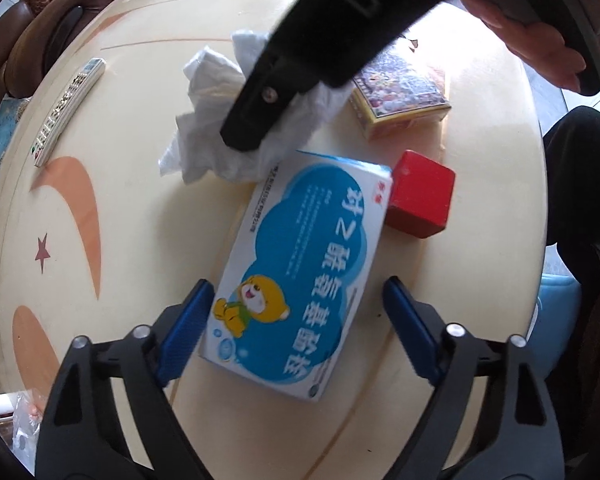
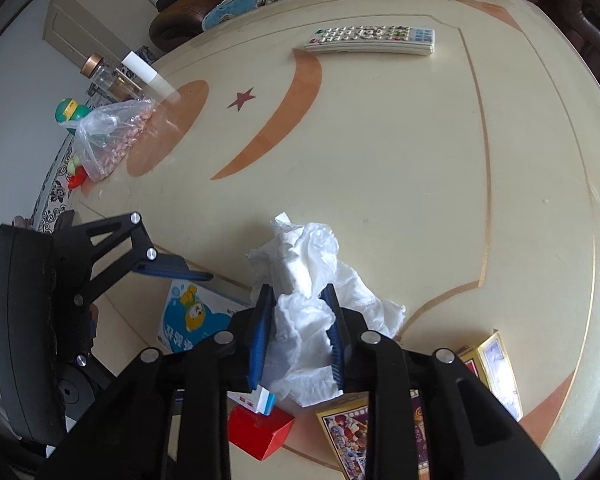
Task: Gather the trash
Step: 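Grasp the white tissue with the right tool while the left tool grasps the medicine box, then lift the medicine box and tissue and carry both over the pink bin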
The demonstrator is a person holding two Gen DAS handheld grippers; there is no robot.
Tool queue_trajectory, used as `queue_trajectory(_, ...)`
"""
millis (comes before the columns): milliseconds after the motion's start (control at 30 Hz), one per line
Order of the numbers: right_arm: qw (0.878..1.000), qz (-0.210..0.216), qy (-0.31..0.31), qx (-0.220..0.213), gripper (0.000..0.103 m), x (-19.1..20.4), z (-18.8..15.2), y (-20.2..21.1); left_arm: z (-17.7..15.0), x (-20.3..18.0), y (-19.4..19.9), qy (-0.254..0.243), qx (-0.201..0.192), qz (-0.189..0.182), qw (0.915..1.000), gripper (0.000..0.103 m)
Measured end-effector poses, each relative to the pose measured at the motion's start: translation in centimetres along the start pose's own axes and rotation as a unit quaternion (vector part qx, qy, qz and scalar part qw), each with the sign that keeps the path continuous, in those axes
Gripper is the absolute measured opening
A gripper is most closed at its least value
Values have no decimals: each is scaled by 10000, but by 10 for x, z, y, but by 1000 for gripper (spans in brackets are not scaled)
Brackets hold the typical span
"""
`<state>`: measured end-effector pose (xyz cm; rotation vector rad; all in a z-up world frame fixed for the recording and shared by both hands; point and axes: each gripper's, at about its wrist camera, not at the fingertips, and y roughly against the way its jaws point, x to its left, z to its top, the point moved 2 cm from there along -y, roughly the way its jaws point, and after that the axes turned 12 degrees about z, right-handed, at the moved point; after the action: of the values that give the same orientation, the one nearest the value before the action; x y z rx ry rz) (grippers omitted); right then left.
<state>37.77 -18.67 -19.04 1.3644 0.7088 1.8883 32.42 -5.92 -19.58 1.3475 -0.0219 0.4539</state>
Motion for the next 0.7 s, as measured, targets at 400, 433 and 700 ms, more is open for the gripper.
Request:
queue_trajectory(400, 9997, -81, -42, -228, 25, 6, -7, 20, -17, -9, 10, 510, 77, 251, 9984, 62)
queue_trajectory(433, 9996, -104, -53, -253, 25, 6, -8, 22, -17, -8, 10, 584, 90, 236, 9980, 62)
queue_trajectory(700, 9990, -209, -82, -379, 25, 8, -23, 37, -28, -14, -5, 1110, 70, 605, 9920, 62)
